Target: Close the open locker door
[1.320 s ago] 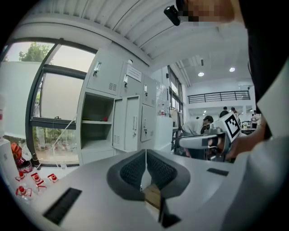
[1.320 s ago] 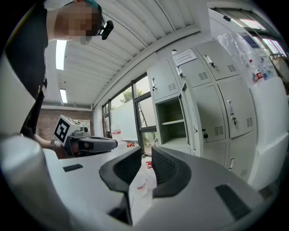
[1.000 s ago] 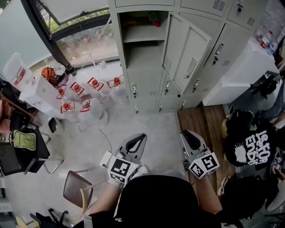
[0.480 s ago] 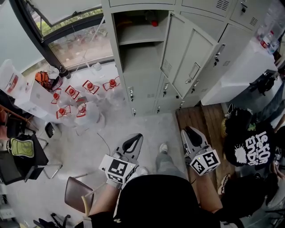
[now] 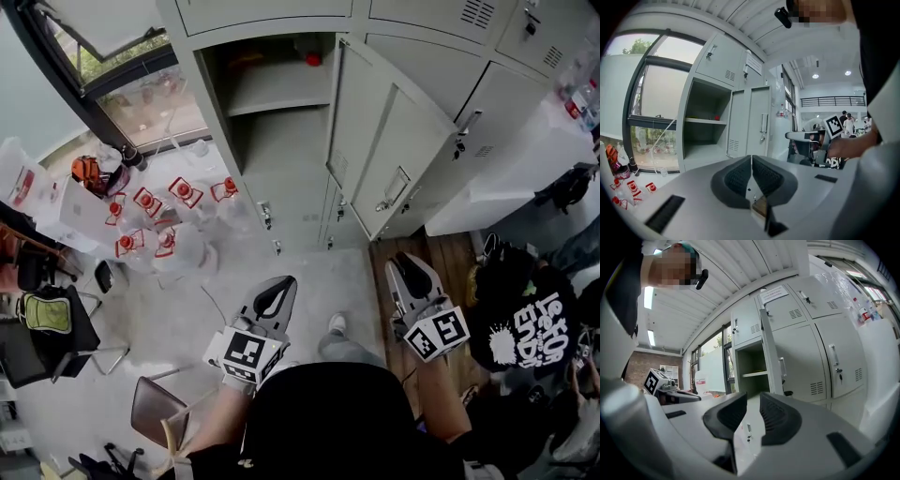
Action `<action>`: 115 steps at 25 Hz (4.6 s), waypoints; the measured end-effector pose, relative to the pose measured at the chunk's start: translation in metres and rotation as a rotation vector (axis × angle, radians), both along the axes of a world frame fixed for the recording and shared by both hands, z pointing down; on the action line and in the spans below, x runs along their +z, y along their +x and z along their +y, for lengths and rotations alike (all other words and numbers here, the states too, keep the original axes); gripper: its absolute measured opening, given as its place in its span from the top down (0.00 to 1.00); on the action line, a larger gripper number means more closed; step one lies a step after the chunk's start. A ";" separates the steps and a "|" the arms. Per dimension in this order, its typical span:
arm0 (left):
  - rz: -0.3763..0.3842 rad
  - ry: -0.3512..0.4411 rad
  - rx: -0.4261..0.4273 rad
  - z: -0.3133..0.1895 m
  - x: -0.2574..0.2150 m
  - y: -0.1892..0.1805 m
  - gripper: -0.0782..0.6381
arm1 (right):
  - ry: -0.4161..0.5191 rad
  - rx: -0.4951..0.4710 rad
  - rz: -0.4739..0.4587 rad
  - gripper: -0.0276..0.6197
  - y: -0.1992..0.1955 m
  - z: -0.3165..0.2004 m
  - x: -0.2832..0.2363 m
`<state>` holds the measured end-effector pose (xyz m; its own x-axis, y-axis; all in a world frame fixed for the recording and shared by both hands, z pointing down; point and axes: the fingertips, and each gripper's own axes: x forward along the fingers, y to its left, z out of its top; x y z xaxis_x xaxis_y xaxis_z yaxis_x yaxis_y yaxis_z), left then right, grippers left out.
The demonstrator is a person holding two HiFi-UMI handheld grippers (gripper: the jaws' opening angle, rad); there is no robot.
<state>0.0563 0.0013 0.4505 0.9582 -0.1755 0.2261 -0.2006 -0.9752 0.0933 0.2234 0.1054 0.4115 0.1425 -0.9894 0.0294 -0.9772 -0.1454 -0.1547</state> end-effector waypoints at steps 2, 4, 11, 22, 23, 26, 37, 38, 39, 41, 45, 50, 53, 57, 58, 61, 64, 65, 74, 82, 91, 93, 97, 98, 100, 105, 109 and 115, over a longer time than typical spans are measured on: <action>-0.002 0.006 -0.017 -0.004 -0.003 0.016 0.85 | 0.013 -0.019 0.008 0.83 0.019 -0.007 -0.007; 0.014 0.022 -0.040 -0.010 -0.008 0.031 0.85 | 0.038 -0.041 0.018 0.83 0.036 -0.013 -0.017; 0.007 0.027 -0.115 -0.018 -0.010 0.070 0.85 | 0.087 -0.174 0.030 0.77 0.070 -0.035 -0.038; -0.013 0.021 -0.171 -0.030 -0.008 0.089 0.85 | 0.105 -0.293 -0.015 0.77 0.070 -0.060 -0.031; -0.012 0.019 -0.171 -0.031 -0.008 0.088 0.85 | 0.106 -0.296 -0.017 0.77 0.069 -0.061 -0.031; -0.017 0.013 -0.169 -0.039 -0.005 0.082 0.85 | 0.109 -0.308 -0.018 0.78 0.058 -0.066 -0.032; -0.001 0.009 -0.142 -0.080 -0.007 0.030 0.85 | 0.091 -0.284 -0.003 0.81 -0.011 -0.103 -0.032; 0.003 0.011 -0.139 -0.085 -0.008 0.024 0.85 | 0.087 -0.280 -0.001 0.82 -0.017 -0.109 -0.032; 0.006 0.014 -0.136 -0.089 -0.010 0.017 0.85 | 0.082 -0.274 -0.001 0.82 -0.023 -0.115 -0.032; 0.013 0.019 -0.133 -0.099 -0.012 0.004 0.85 | 0.074 -0.262 0.004 0.82 -0.035 -0.127 -0.031; 0.024 0.014 -0.154 -0.120 -0.011 -0.028 0.86 | 0.056 -0.235 0.026 0.82 -0.054 -0.151 -0.030; 0.024 0.010 -0.173 -0.144 -0.008 -0.071 0.85 | 0.047 -0.197 0.036 0.82 -0.071 -0.180 -0.029; 0.028 0.003 -0.191 -0.159 -0.005 -0.094 0.85 | 0.050 -0.174 0.042 0.82 -0.078 -0.197 -0.029; 0.017 0.002 -0.208 -0.174 -0.001 -0.115 0.85 | 0.052 -0.162 0.054 0.82 -0.086 -0.220 -0.030; 0.014 0.002 -0.210 -0.176 0.000 -0.118 0.85 | 0.053 -0.162 0.053 0.82 -0.088 -0.225 -0.030; 0.000 0.000 -0.219 -0.182 0.002 -0.122 0.85 | 0.058 -0.170 0.046 0.82 -0.091 -0.241 -0.030; -0.014 0.012 -0.239 -0.188 0.001 -0.121 0.85 | 0.060 -0.196 0.053 0.82 -0.093 -0.256 -0.030; -0.015 0.016 -0.250 -0.191 0.000 -0.120 0.85 | 0.062 -0.211 0.058 0.82 -0.093 -0.261 -0.030; -0.038 0.026 -0.378 -0.217 -0.004 -0.110 0.85 | 0.083 -0.353 -0.018 0.82 -0.091 -0.309 -0.027; -0.039 0.046 -0.505 -0.236 -0.008 -0.111 0.85 | 0.073 -0.444 -0.039 0.82 -0.086 -0.351 -0.014; -0.054 0.033 -0.600 -0.243 -0.004 -0.108 0.85 | 0.052 -0.494 -0.059 0.82 -0.073 -0.388 -0.007; -0.054 0.032 -0.620 -0.244 -0.003 -0.108 0.85 | 0.046 -0.504 -0.063 0.82 -0.072 -0.394 -0.006; -0.051 0.025 -0.651 -0.248 -0.001 -0.107 0.85 | 0.036 -0.512 -0.092 0.82 -0.066 -0.404 0.000; -0.051 0.024 -0.657 -0.249 -0.001 -0.107 0.85 | 0.031 -0.510 -0.097 0.82 -0.064 -0.407 0.000; -0.052 0.021 -0.667 -0.250 0.000 -0.106 0.85 | 0.027 -0.505 -0.104 0.82 -0.060 -0.412 0.000; -0.052 0.014 -0.681 -0.251 0.002 -0.105 0.85 | 0.033 -0.513 -0.097 0.84 -0.058 -0.415 -0.002; -0.054 0.014 -0.678 -0.255 0.003 -0.105 0.85 | 0.035 -0.509 -0.078 0.85 -0.058 -0.417 -0.002; -0.050 0.014 -0.663 -0.257 0.000 -0.111 0.85 | 0.015 -0.488 -0.079 0.85 -0.061 -0.418 0.001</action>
